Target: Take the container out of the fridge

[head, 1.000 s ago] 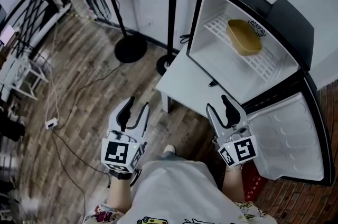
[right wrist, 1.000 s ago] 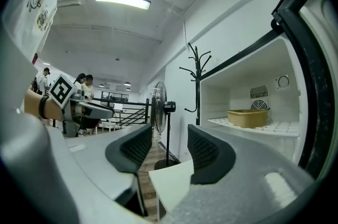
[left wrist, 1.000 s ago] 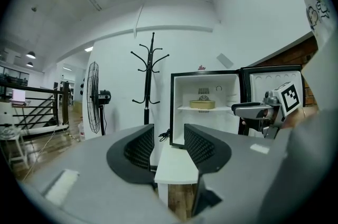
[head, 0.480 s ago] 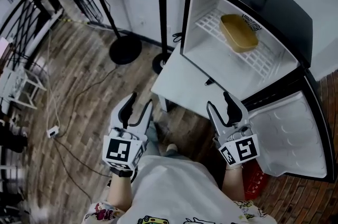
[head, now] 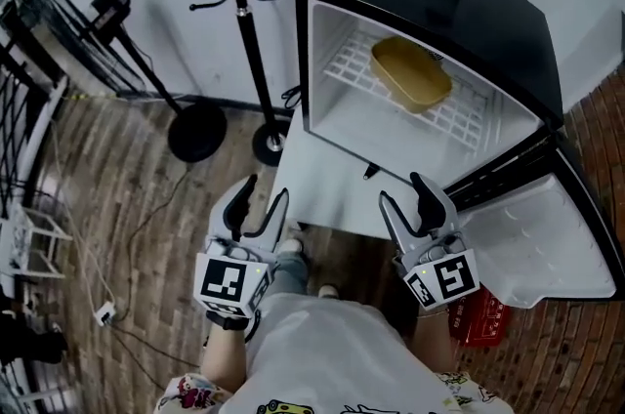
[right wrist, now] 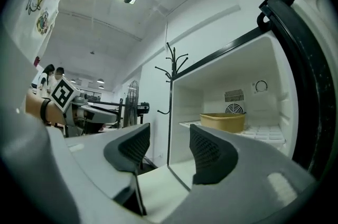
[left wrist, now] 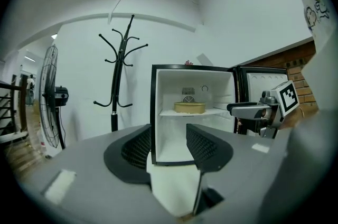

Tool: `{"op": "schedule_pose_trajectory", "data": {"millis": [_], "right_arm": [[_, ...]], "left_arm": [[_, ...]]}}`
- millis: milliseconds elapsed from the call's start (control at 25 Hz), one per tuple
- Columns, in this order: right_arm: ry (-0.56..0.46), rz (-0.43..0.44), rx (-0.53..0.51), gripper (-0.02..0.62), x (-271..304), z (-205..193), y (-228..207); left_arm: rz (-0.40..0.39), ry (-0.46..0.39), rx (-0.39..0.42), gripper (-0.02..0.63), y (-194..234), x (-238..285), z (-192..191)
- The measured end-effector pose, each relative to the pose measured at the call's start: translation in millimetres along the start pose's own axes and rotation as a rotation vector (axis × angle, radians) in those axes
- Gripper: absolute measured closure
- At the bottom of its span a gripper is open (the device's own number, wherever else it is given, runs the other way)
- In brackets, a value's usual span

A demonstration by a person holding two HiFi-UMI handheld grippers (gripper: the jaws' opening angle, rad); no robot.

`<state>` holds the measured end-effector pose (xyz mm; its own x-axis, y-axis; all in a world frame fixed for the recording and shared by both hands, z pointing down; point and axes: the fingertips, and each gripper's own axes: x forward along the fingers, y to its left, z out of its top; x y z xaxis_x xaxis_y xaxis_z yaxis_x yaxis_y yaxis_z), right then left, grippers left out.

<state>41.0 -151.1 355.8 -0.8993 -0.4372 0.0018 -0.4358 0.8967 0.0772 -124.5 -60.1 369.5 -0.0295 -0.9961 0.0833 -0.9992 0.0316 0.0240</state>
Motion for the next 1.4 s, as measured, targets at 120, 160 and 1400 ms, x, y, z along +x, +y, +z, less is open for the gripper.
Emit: {"op": "schedule_pose_trajectory", "data": {"millis": [120, 160, 1400], "right_arm": [[0.008, -0.072, -0.006, 0.362, 14, 2, -8], [0.011, -0.092, -0.007, 0.362, 20, 3, -11], [0.062, -0.501, -0.049, 0.357, 34, 13, -24]], "left_arm": [[-0.079, -0.002, 0.003, 0.402, 12, 29, 7], [-0.102, -0.002, 0.005, 0.399, 17, 37, 9], [-0.628, 0.012, 0.027, 0.399, -3, 133, 18]]}}
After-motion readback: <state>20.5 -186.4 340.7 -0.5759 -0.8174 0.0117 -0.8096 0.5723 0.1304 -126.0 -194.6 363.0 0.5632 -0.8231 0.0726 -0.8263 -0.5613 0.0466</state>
